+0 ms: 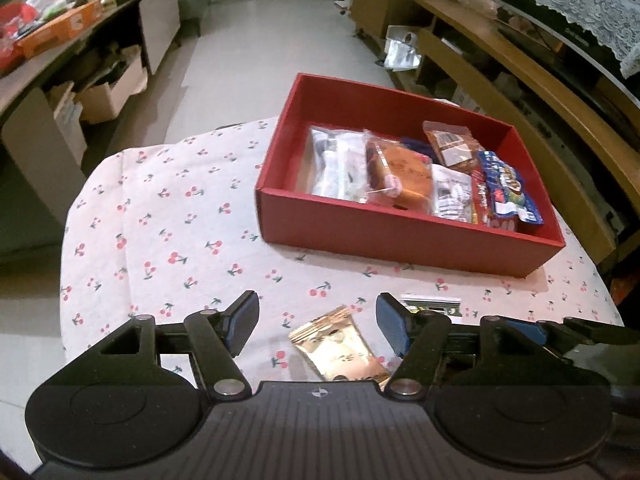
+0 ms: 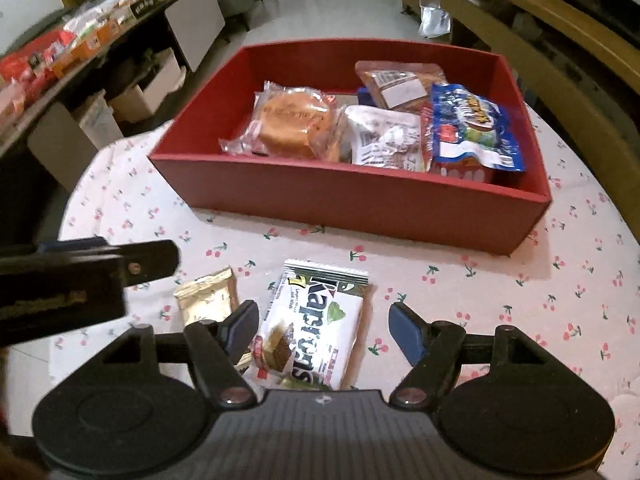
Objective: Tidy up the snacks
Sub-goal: 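Move the left tool to the gold foil packet while the right tool approaches the Kaprons wafer bar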
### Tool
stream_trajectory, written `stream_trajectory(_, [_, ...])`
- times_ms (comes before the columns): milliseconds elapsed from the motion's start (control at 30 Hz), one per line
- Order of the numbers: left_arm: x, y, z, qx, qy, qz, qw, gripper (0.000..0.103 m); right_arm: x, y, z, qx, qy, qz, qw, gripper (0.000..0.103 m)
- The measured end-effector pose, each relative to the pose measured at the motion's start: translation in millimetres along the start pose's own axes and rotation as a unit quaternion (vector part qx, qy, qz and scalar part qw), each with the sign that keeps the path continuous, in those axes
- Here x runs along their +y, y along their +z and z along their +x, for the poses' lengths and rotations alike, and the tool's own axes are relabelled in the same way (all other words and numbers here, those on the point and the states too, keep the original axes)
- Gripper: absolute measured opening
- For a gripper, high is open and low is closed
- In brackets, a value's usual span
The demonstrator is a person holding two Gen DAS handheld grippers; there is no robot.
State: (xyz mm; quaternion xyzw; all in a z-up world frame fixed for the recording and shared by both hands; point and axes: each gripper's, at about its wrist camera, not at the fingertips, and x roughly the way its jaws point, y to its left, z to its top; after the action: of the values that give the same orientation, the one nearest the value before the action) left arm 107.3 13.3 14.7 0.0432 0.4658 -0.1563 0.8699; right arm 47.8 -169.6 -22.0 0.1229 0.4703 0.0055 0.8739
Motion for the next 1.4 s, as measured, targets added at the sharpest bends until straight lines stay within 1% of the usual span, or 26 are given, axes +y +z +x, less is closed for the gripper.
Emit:
stream_trajectory(67, [3,0,2,0.004,0.000,-0.002,1.0000,0.072,2,1,6,0.005,-0.004,0.000,1.000,0.085])
stream_trajectory(200, [4,-1,8,0.011,0.003,-0.005,0.9999,0.072,6,2,11,0.012,0.019,0.014,1.000,0.085])
stream_trajectory(300, [2,-3,11,0.016,0.008,-0.002,0.9998,0.073,11,-1,18,0.018,0.002,-0.012,1.000,0.085])
stream_trajectory(333, [2,-3,11,0.017,0.008,-0.002,0.9998,0.073,11,-2,22,0.027,-0.003,-0.014,1.000,0.083])
stream_trajectory(367, [2,-3,12,0.018,0.008,-0.002,0.9998,0.073,9,-4,24,0.032,-0.002,-0.014,0.999,0.080])
stream_trajectory(400, [2,-3,12,0.018,0.006,-0.001,0.9998,0.073,8,-5,22,0.028,-0.003,-0.022,0.999,0.076])
stream_trajectory(433, [2,-3,12,0.018,0.005,0.000,0.9998,0.073,7,-5,20,0.026,-0.004,-0.027,0.999,0.075])
stream_trajectory(567, [-3,-6,13,0.023,-0.002,0.004,0.9997,0.074,-6,-11,15,0.030,0.001,-0.032,0.999,0.074])
stream_trajectory(700, [-7,-11,19,0.039,-0.010,0.003,0.9992,0.075,-17,-13,-2,0.014,0.008,-0.031,0.999,0.073])
stream_trajectory(767, [-8,-14,24,0.048,-0.006,-0.002,0.9988,0.075,-23,-12,-7,0.005,0.009,-0.026,1.000,0.073])
stream_trajectory(833, [-8,-15,30,0.060,-0.005,-0.011,0.9981,0.075,-28,-12,-8,0.006,0.010,-0.021,1.000,0.073])
stream_trajectory(967, [-12,-16,42,0.078,-0.014,-0.027,0.9964,0.075,-32,-13,-10,0.007,0.012,-0.023,1.000,0.073])
stream_trajectory(1033, [-16,-17,49,0.085,-0.010,-0.029,0.9959,0.075,-34,-13,-11,0.005,0.014,-0.021,1.000,0.073])
stream_trajectory(1100, [-18,-20,57,0.096,-0.007,-0.042,0.9944,0.075,-36,-12,-13,0.004,0.015,-0.021,1.000,0.073])
stream_trajectory(1167, [-19,-20,59,0.094,-0.004,-0.048,0.9944,0.077,-37,-13,-14,0.003,0.017,-0.020,1.000,0.073])
stream_trajectory(1267, [-24,-22,59,0.091,0.010,-0.043,0.9948,0.076,-39,-12,-16,0.003,0.018,-0.020,1.000,0.073])
stream_trajectory(1400, [-32,-32,54,0.081,0.035,-0.016,0.9960,0.063,-43,-12,-17,0.005,0.016,-0.017,1.000,0.073])
